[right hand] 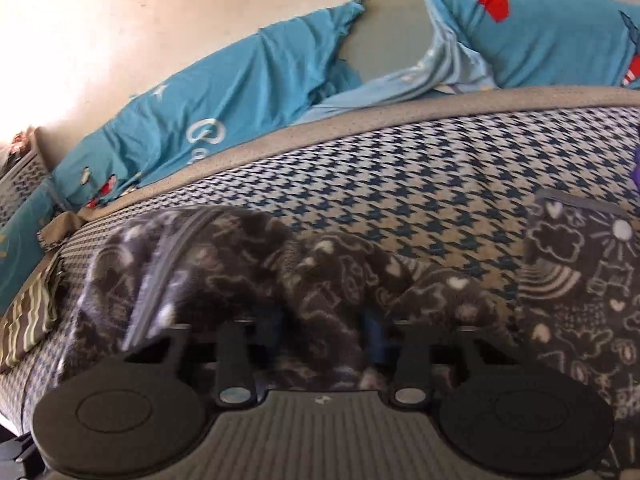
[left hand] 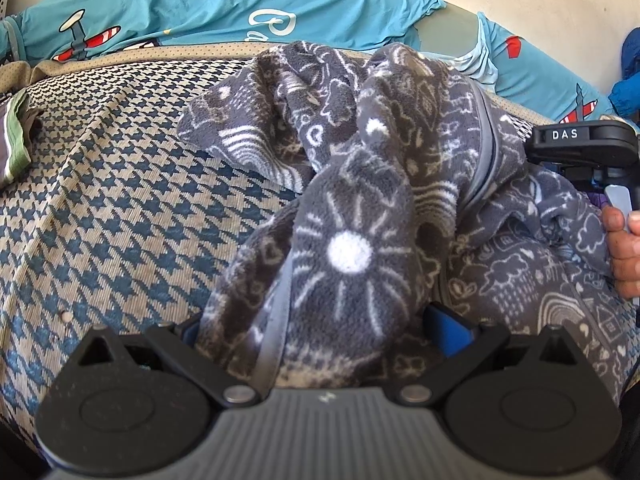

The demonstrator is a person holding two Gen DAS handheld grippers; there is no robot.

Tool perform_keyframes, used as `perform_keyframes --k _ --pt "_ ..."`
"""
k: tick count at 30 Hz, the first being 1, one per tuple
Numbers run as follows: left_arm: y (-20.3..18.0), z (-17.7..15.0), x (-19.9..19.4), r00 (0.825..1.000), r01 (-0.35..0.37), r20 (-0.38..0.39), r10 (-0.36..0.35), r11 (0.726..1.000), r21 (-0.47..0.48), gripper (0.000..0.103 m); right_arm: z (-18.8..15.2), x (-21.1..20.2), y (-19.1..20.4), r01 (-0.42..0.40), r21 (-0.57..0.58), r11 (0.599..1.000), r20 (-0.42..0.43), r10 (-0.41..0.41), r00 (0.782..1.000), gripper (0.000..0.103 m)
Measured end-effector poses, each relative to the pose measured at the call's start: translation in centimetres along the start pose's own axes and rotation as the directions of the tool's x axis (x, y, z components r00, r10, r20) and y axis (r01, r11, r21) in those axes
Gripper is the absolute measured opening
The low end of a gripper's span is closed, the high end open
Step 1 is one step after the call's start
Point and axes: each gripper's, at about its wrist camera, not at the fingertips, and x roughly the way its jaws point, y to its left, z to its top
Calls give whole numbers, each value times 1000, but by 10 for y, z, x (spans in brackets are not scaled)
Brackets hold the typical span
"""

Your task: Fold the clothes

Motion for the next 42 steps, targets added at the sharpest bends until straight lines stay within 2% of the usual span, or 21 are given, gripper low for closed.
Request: perform_keyframes --k 2,5,10,15,22,29,32,35,42 --pt "3 1 -2 1000 12 5 -12 1000 -17 103 -1 -5 4 4 -35 999 12 -3 1000 19" --pt "10 1 -7 999 36 12 -35 998 -51 103 -6 -15 8 7 -59 998 39 -5 999 14" --pt "23 5 -22 998 45 48 -40 992 -117 103 -16 -43 25 21 -149 989 111 -4 994 12" --pt "35 19 -50 990 41 137 -21 988 -146 103 -41 -67 51 33 -303 953 161 17 987 12" --pt "33 44 -70 980 58 200 -26 985 -160 103 -80 -86 76 34 -420 907 180 46 983 11" --pt "4 65 -73 969 97 240 -63 986 -134 103 -110 -97 95 -3 -472 882 155 86 984 11" --pt "-6 70 -65 971 106 228 -77 988 -115 103 -123 -102 101 -22 -493 870 132 100 986 11" --pt "-7 61 -49 983 77 176 -53 988 -134 103 -133 -105 106 -32 -508 860 109 101 989 11" --pt "19 25 -18 996 62 76 -47 977 -204 103 -143 -109 107 -50 -504 862 67 97 993 12"
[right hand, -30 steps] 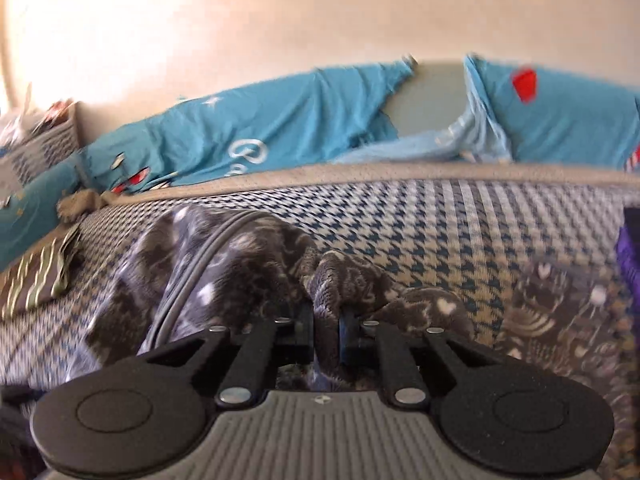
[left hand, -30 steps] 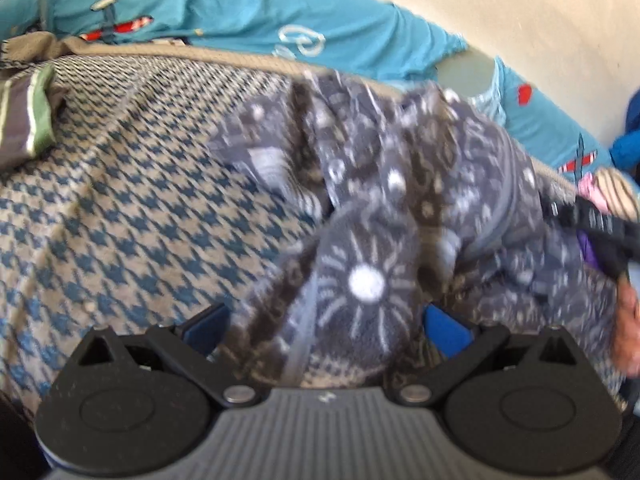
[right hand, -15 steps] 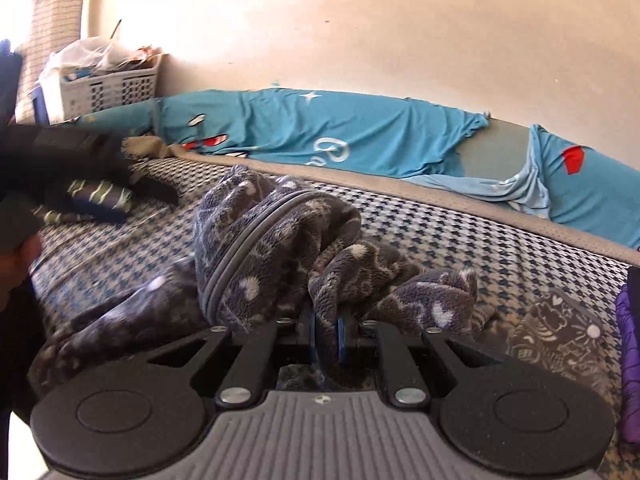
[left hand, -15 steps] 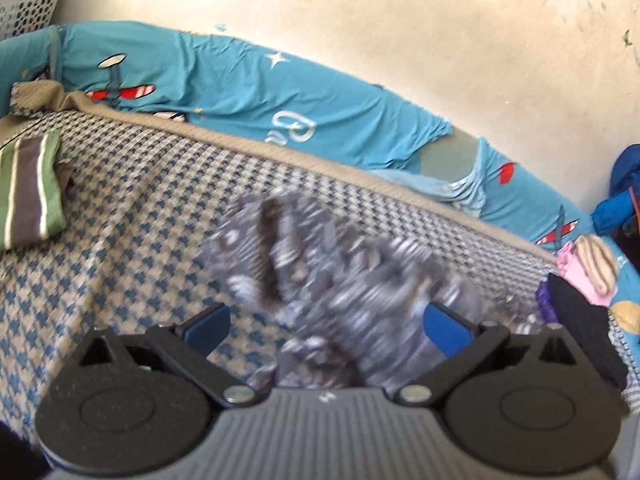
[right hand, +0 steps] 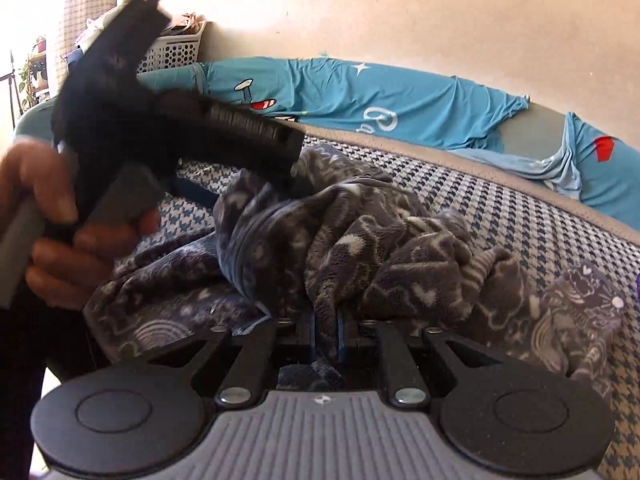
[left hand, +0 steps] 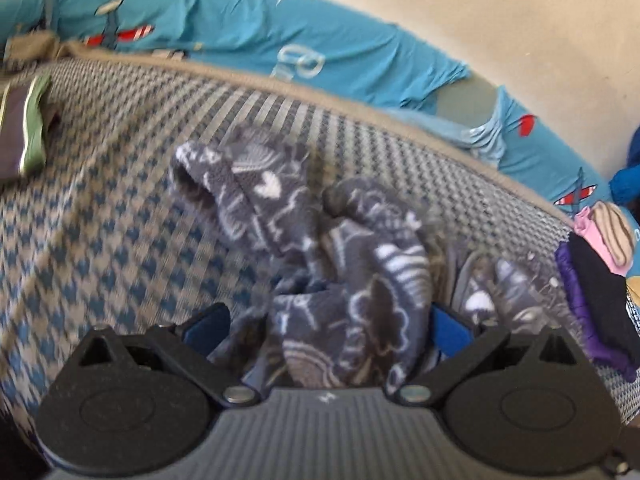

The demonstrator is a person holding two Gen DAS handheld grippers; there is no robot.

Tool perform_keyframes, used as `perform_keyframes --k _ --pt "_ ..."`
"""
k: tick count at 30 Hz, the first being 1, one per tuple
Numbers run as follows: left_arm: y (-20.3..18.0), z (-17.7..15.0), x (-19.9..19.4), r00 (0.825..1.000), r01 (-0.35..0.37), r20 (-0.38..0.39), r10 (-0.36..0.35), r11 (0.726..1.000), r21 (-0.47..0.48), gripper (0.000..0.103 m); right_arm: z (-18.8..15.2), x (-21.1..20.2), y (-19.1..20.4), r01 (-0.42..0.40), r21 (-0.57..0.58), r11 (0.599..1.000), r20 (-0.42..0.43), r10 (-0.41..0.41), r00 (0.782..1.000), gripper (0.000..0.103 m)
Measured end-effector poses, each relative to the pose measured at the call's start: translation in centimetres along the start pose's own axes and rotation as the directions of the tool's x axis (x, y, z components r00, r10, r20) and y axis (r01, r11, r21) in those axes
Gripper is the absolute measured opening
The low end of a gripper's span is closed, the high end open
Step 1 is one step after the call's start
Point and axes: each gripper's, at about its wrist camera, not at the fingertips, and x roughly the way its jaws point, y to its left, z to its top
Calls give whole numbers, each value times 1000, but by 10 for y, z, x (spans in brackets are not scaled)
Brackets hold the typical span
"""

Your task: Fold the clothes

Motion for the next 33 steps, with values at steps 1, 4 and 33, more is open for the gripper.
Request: perform_keyframes --k 1,4,33 --pt "4 -3 1 1000 2 -6 -2 1000 -6 103 1 -1 0 -3 2 1000 0 3 1000 12" --pt "16 -10 4 1000 3 -23 -4 1000 -20 103 4 -7 -7 -25 40 999 25 24 999 15" --pt "17 -34 -2 1000 0 -5 0 999 32 103 62 25 -105 -145 236 961 43 139 989 45"
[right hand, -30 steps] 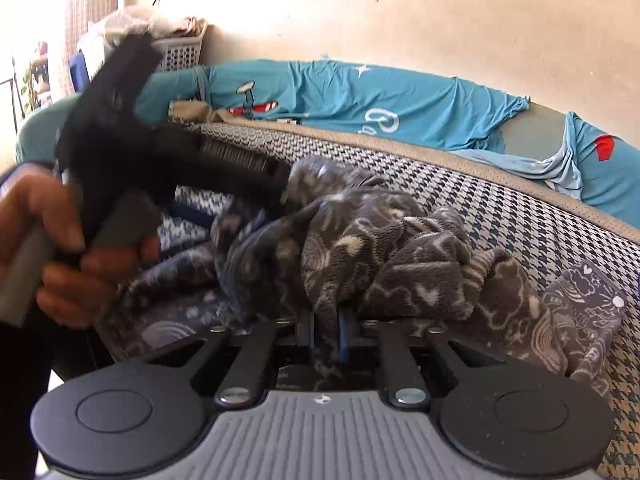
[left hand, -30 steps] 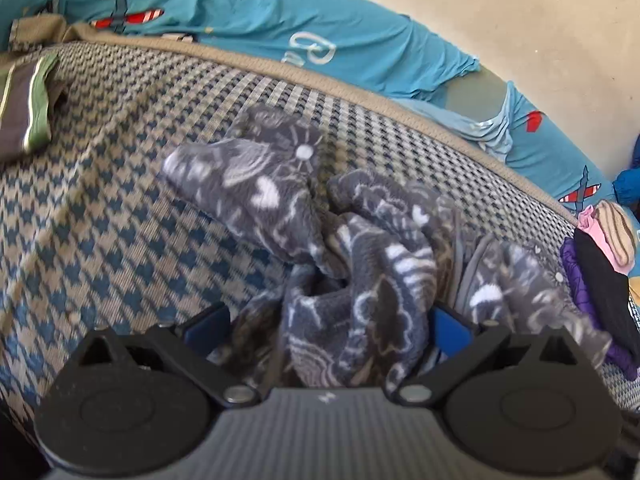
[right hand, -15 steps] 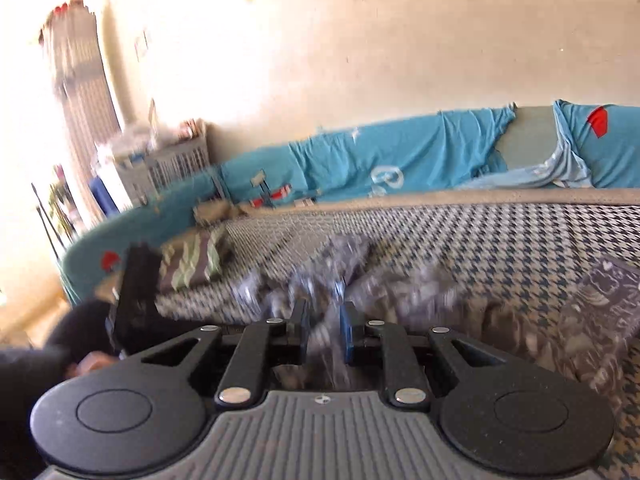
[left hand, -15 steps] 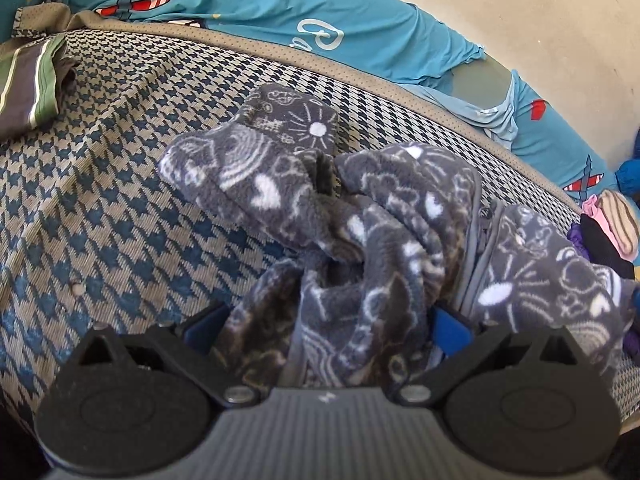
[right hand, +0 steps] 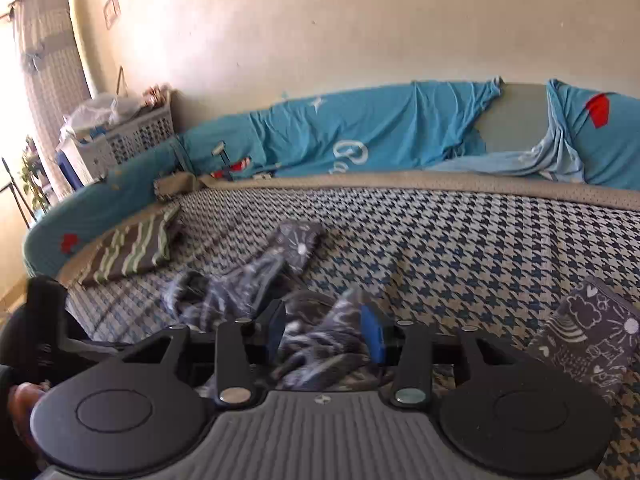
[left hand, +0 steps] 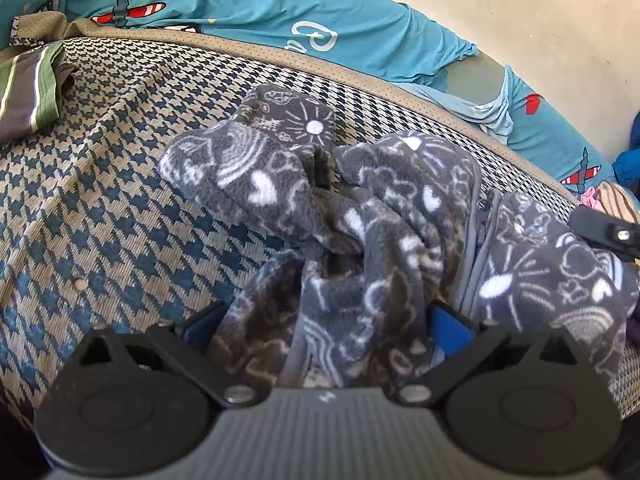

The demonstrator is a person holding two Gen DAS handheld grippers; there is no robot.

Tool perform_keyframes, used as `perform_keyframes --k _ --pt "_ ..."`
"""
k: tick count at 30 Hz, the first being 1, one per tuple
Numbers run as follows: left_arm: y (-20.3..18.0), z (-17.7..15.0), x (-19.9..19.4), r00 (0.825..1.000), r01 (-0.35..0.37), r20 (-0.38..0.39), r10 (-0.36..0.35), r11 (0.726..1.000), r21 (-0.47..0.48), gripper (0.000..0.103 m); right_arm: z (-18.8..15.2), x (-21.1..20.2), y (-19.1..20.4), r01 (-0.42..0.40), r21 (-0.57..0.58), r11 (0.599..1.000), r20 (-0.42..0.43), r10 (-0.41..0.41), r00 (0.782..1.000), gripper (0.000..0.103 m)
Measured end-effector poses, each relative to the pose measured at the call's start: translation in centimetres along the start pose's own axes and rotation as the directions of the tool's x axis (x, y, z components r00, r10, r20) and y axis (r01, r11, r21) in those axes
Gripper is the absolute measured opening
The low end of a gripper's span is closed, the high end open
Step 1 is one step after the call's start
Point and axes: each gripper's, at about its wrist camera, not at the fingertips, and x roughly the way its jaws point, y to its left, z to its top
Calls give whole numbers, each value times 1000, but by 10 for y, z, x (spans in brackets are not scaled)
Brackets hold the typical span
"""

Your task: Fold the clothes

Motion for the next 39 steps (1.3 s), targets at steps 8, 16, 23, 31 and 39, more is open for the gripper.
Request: perform_keyframes --k 8,16,23,31,39 --pt "-3 -1 -1 1000 4 1 -4 1000 18 103 0 34 -19 -34 53 998 -105 39 994 64" --pt "-4 -2 -1 1000 2 2 -2 1000 23 103 -4 47 -13 -79 42 996 -146 85 986 41" --pt "-1 0 -10 1000 28 6 -28 1000 -6 103 -6 26 1 -77 -39 996 -49 75 996 19" --pt "8 6 -43 996 68 66 -66 997 -23 103 -10 -10 21 -156 -106 982 42 161 986 19" --pt "16 28 -53 990 93 113 -86 994 -62 103 -28 -21 52 -234 -222 947 9 242 970 19"
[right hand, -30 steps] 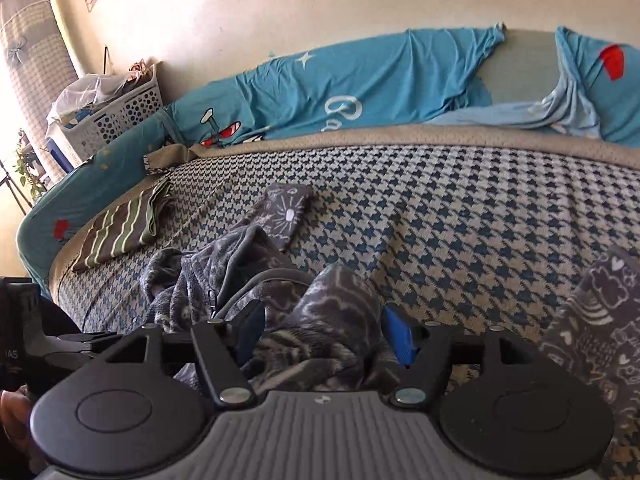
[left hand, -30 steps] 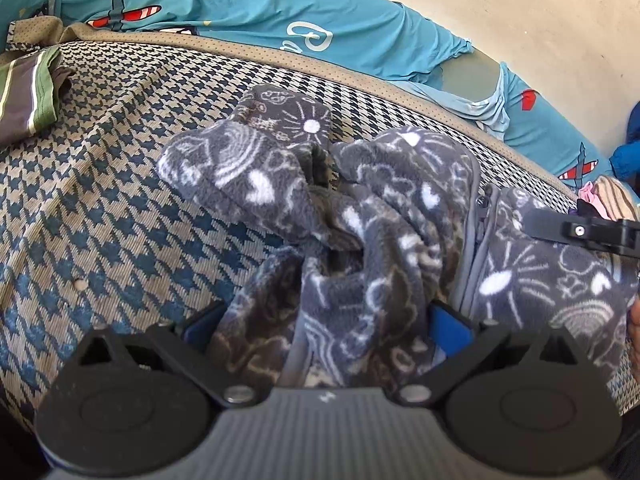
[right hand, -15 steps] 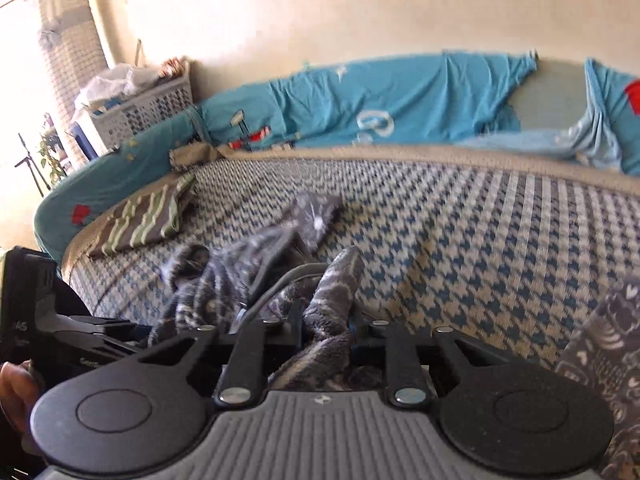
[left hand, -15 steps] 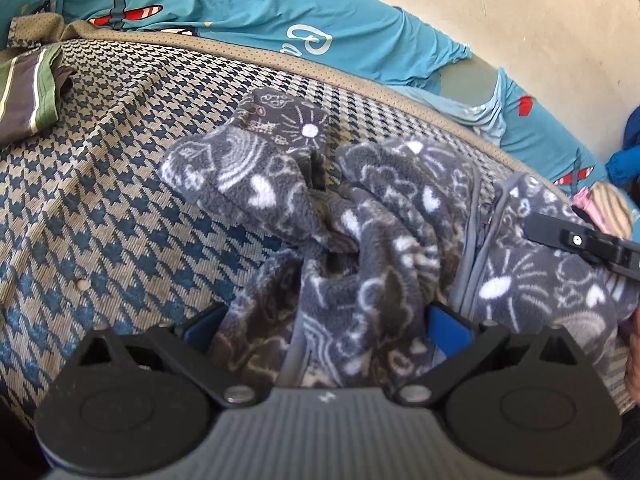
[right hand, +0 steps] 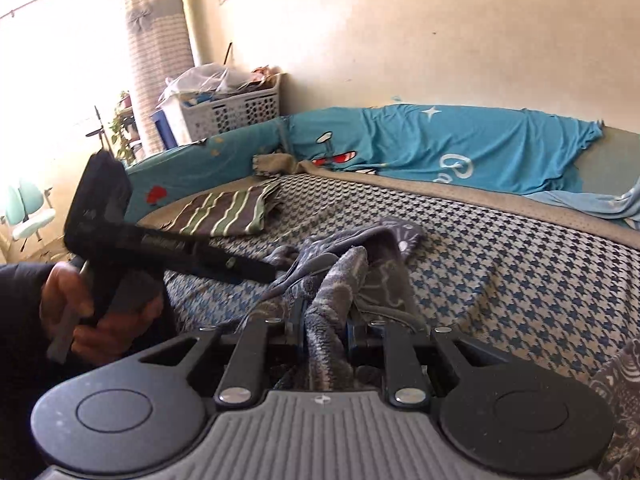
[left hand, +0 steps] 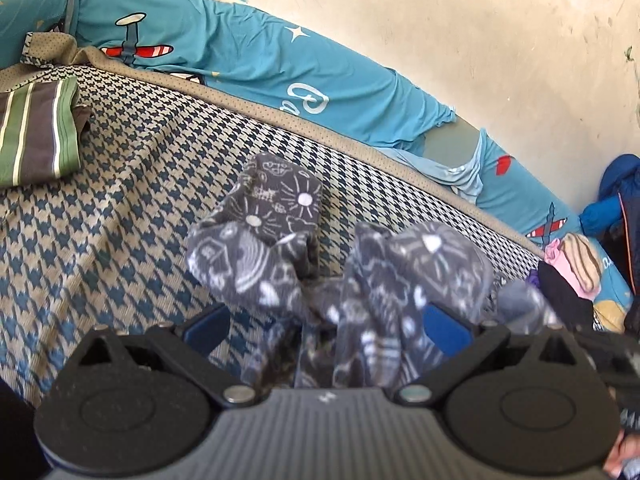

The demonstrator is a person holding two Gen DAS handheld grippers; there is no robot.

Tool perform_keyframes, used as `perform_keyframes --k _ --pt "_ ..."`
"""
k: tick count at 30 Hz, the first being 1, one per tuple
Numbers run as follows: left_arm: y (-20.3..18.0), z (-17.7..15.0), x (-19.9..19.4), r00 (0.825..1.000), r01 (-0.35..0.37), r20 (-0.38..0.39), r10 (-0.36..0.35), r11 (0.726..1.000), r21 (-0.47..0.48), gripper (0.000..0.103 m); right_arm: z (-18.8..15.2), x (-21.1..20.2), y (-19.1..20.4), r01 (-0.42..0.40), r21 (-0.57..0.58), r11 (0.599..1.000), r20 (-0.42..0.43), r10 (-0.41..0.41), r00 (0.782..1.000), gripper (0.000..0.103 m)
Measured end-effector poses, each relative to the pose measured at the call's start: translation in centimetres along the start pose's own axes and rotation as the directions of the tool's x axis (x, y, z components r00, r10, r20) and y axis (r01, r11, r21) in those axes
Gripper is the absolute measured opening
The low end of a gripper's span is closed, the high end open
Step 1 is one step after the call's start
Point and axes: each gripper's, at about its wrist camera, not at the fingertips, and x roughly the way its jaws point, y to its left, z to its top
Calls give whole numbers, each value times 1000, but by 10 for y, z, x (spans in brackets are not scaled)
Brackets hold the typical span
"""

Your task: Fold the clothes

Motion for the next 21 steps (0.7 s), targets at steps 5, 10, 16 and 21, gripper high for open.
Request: perform_keyframes --k 5,10,16,21 --pt "2 -3 25 998 -38 -44 38 999 -6 103 -7 2 18 -35 -46 998 -14 35 999 19" --pt "1 -17 44 995 -63 -76 63 998 4 103 -14 5 27 -34 -73 997 -42 31 999 19" --pt "10 -24 47 994 -67 -93 63 997 -42 103 -18 3 26 23 -71 997 -50 -27 998 26" --pt "12 -25 46 994 -65 -92 59 996 -56 103 -14 -9 16 64 2 998 -6 -64 998 52"
